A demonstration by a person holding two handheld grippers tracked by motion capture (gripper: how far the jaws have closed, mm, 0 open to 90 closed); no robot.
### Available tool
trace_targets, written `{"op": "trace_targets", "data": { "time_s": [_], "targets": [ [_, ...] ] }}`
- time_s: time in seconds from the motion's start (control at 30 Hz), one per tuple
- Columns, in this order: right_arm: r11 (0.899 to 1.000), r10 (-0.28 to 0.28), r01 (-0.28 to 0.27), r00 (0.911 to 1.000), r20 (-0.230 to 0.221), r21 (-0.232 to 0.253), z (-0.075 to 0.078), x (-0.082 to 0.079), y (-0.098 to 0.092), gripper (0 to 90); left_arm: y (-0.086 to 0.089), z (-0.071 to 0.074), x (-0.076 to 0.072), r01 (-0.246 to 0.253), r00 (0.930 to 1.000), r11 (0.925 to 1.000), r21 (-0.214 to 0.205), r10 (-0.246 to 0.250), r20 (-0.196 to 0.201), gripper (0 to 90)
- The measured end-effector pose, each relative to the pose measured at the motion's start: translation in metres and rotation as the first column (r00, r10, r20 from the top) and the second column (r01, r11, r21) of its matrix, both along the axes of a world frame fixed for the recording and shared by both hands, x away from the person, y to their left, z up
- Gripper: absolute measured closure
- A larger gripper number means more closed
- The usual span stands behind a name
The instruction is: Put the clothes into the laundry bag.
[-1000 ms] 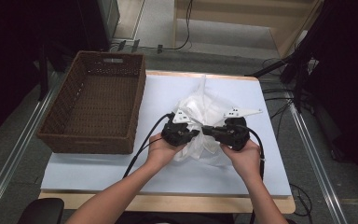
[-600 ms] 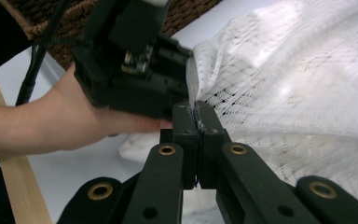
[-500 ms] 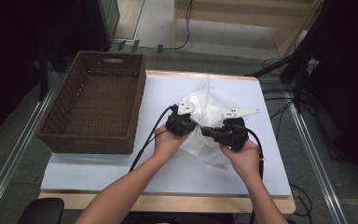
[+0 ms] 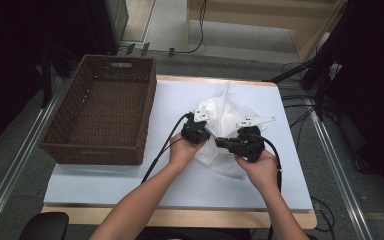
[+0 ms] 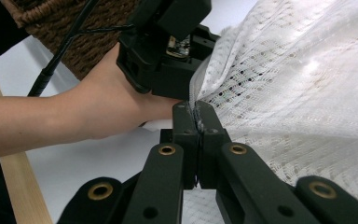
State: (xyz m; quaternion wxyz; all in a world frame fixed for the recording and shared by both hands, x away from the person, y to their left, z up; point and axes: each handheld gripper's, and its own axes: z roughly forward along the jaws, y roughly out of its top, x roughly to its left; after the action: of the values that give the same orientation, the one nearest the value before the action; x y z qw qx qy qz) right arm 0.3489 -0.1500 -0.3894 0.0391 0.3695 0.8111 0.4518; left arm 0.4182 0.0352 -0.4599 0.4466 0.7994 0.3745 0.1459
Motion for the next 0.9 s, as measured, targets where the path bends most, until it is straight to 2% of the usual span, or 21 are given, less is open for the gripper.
{"op": "trace_targets", "data": {
  "time_s": [0.2,0.23,0.3,0.37,0.43,0.6,0.7,0.8,0.9],
  "targets": [
    [1.0,-0.006,0.006,0.9998,-0.017,-0.005,-0.003,0.003,0.0,90.0,0.0,-0.003,0.007,-0.039,0.9987,0.9982,-0.045,0.037,-0.035,83.0],
    [1.0,-0.01,0.01,0.9998,-0.018,-0.009,-0.003,0.003,-0.001,90.0,0.003,-0.002,0.009,-0.042,0.9976,0.9968,-0.068,0.038,-0.058,82.9],
    [1.0,-0.016,0.015,0.9996,-0.025,-0.005,-0.005,0.004,-0.003,90.0,0.004,0.001,0.009,-0.047,0.9957,0.9955,-0.082,0.04,-0.084,82.3],
    [1.0,-0.018,0.018,0.9994,-0.031,-0.003,-0.006,0.005,-0.004,90.0,0.006,0.005,0.008,-0.035,0.9956,0.9961,-0.081,0.027,-0.09,80.6],
    [1.0,-0.019,0.018,0.9994,-0.029,-0.007,-0.007,0.005,-0.004,90.0,0.011,0.015,0.002,0.026,0.9978,0.9982,-0.054,-0.029,-0.059,77.9],
    [0.999,-0.03,0.03,0.9995,-0.004,-0.015,-0.008,0.005,-0.007,90.0,0.028,0.024,-0.011,0.064,0.9962,0.9949,-0.078,-0.068,-0.054,67.8],
    [0.999,-0.041,0.041,0.9991,-0.013,-0.017,-0.01,0.007,-0.009,90.0,0.04,0.03,-0.02,0.09,0.9934,0.992,-0.088,-0.095,-0.063,62.7],
    [0.999,-0.045,0.044,0.9989,-0.014,-0.015,-0.011,0.008,-0.009,90.0,0.045,0.039,-0.03,0.115,0.9896,0.9916,-0.059,-0.12,-0.079,53.9],
    [0.999,-0.036,0.036,0.9993,-0.007,-0.021,-0.01,0.007,-0.007,90.0,0.046,0.044,-0.042,0.163,0.9847,0.9865,0.015,-0.162,-0.065,47.7]
  ]
}}
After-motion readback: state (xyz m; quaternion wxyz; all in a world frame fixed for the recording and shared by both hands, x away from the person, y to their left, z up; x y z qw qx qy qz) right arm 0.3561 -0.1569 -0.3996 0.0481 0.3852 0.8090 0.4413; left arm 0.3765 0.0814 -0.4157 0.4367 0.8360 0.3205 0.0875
